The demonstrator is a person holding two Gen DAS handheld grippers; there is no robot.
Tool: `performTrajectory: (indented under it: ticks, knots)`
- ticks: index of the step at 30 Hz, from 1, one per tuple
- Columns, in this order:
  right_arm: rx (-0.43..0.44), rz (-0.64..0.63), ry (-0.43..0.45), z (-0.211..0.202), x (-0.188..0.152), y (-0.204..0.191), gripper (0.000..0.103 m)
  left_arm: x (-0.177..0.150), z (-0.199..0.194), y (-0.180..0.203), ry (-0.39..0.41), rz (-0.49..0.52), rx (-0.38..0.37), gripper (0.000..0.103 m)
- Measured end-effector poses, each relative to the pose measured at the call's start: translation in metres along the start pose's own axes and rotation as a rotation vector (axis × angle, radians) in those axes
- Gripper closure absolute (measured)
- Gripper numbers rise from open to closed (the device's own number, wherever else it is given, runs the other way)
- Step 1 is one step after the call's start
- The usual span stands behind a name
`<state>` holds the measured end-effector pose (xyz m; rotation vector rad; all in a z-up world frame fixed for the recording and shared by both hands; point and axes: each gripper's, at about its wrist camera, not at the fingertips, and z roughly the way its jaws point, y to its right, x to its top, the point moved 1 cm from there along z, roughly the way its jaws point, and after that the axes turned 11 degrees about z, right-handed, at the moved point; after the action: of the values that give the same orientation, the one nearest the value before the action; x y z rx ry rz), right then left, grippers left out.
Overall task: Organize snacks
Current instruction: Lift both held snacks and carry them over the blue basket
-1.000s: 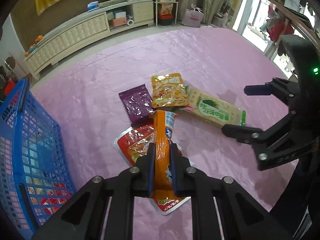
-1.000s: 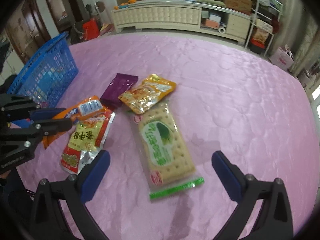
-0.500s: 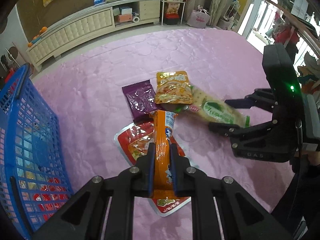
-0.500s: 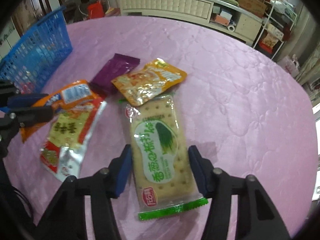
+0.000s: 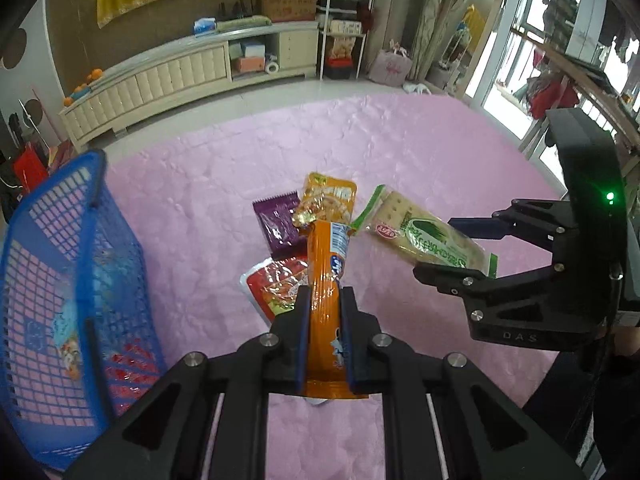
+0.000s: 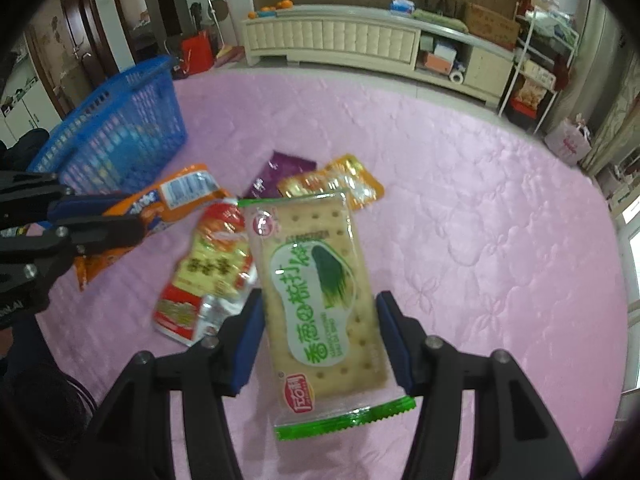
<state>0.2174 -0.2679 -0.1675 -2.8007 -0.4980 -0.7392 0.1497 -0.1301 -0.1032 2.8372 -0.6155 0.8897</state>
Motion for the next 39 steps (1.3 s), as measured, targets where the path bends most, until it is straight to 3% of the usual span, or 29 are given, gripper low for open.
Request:
performTrajectory:
  ticks: [11,18,31,39]
  knots:
    - [-0.053,0.019,0.100,-0.055,0.029,-0.054,0.043,-0.007,-0.075,-0.034,0.113,-0.019,0.047,0.091]
    - [-0.003,0.018,0.141,-0.069,0.041,-0.101,0.043,-0.016,-0.104,-0.072,0.145,-0.041,0.087,0.091]
    - [0.062,-0.062,0.110,-0.041,0.072,-0.187,0.043,-0.056,-0.122,-0.155,0.149,-0.172,0.137,0.091]
    - [0.057,-0.092,0.071,-0.010,0.084,-0.215,0.043,-0.067,-0.110,-0.196,0.129,-0.220,0.163,0.091]
